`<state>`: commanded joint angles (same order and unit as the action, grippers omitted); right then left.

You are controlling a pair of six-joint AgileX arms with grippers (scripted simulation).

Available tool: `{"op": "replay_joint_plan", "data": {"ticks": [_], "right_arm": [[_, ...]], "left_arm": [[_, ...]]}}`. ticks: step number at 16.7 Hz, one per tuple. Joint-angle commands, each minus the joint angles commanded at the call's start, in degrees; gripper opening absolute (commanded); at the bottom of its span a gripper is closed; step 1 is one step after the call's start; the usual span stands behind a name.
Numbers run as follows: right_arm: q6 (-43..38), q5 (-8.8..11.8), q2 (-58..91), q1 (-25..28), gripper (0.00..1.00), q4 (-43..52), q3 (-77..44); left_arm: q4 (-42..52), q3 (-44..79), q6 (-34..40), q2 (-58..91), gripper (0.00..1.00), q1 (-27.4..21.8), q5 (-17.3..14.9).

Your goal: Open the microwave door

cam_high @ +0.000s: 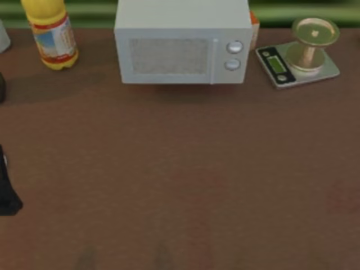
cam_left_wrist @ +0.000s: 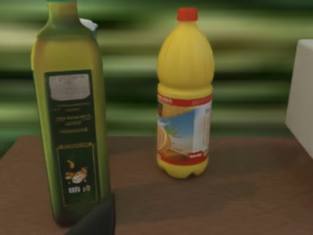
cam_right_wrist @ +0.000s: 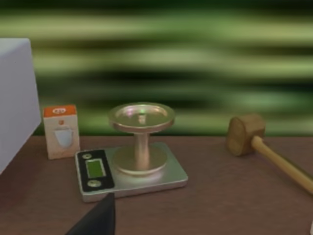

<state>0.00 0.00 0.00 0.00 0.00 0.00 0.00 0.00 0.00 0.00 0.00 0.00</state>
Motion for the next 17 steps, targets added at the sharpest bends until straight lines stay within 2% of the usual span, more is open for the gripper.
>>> {"op": "replay_joint_plan", "data": {"ticks": [4,7,11,17], "right_arm": [[0.0,0.0,0.0,0.0,1.0,0.0,0.0],[0.0,0.0,0.0,0.0,1.0,0.0,0.0],[0.0,0.0,0.0,0.0,1.0,0.0,0.0],[0.0,0.0,0.0,0.0,1.0,0.0,0.0]], "left_arm": [[0.3,1.5,0.4,1.8,1.0,-1.0,0.9],[1.2,7.5,1.9,9.0,1.0,-4.8,4.3],[2.1,21.2,6.0,26.9,1.0,-12.7,11.5],[1.6,48.5,14.6,64.2,1.0,-27.3,24.4]]}}
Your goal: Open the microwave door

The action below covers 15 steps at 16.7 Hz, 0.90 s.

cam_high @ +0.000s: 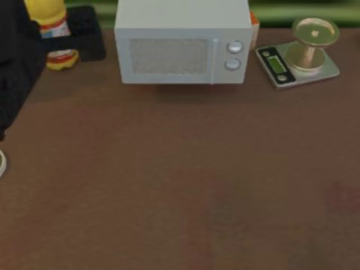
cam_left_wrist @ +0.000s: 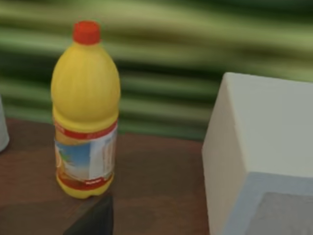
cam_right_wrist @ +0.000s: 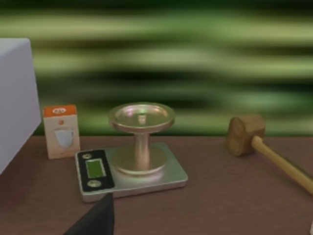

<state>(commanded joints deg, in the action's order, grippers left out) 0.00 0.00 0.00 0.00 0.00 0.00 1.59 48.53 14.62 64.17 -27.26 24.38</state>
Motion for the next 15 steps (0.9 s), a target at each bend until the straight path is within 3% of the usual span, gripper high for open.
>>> {"op": "replay_joint_plan", "data": {"ticks": [8,12,15], "right_arm": [[0.0,0.0,0.0,0.0,1.0,0.0,0.0],[0.0,0.0,0.0,0.0,1.0,0.0,0.0],[0.0,0.0,0.0,0.0,1.0,0.0,0.0]], "left_arm": [[0.6,29.6,9.1,42.4,1.0,-16.6,14.6],[1.8,36.3,10.9,52.0,1.0,-20.9,18.3],[2.1,37.2,11.1,53.3,1.0,-21.5,18.8]]}}
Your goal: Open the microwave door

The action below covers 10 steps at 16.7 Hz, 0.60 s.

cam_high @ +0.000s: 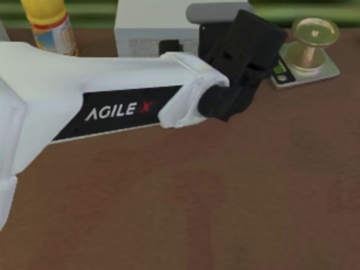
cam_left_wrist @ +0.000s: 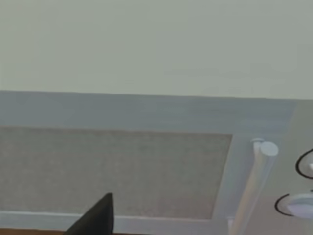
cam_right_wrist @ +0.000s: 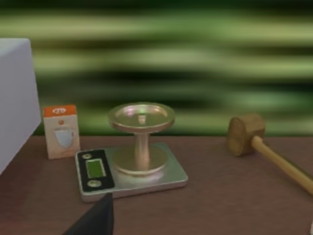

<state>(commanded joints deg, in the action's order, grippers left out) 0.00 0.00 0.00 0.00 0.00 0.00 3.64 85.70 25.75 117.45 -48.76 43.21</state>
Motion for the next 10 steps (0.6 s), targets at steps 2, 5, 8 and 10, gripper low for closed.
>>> {"op": "replay_joint_plan", "data": {"ticks": [2,5,8,10], "right_arm": [[0.0,0.0,0.0,0.0,1.0,0.0,0.0],[0.0,0.0,0.0,0.0,1.0,0.0,0.0],[0.0,0.0,0.0,0.0,1.0,0.0,0.0],[0.0,0.0,0.0,0.0,1.0,0.0,0.0]], "left_arm": [[0.0,0.0,0.0,0.0,1.0,0.0,0.0],[-0.4,0.7,-0.5,0.9,1.0,0.6,-0.5],[-1.8,5.4,-2.1,5.8,1.0,2.7,-2.3],[-2.9,8.9,-3.5,9.6,1.0,4.6,-3.9]]}}
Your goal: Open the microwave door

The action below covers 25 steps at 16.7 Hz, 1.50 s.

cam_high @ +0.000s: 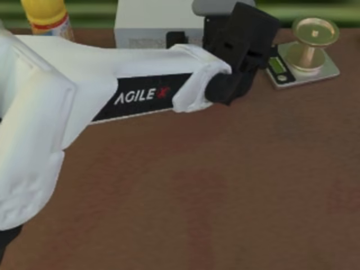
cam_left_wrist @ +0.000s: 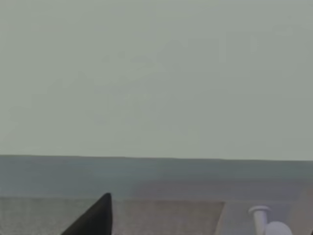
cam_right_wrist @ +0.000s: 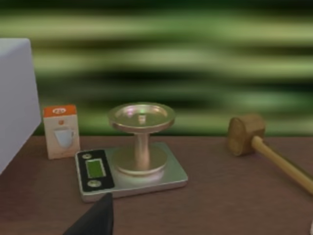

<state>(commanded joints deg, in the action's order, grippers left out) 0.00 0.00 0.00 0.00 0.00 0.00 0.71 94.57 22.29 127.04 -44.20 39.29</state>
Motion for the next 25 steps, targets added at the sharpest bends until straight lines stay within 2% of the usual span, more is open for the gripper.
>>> {"op": "replay_joint_plan", "data": {"ticks": [3,6,19,25], "right_arm": [[0.0,0.0,0.0,0.0,1.0,0.0,0.0],[0.0,0.0,0.0,0.0,1.0,0.0,0.0],[0.0,0.0,0.0,0.0,1.0,0.0,0.0],[0.0,0.0,0.0,0.0,1.0,0.0,0.0]], "left_arm": [[-1.0,3.1,-1.2,3.3,1.0,1.8,-1.5],[-1.0,3.1,-1.3,3.3,1.0,1.8,-1.6],[-1.0,3.1,-1.3,3.3,0.02,1.8,-1.6],[-1.0,3.1,-1.3,3.3,0.0,1.8,-1.6]]}}
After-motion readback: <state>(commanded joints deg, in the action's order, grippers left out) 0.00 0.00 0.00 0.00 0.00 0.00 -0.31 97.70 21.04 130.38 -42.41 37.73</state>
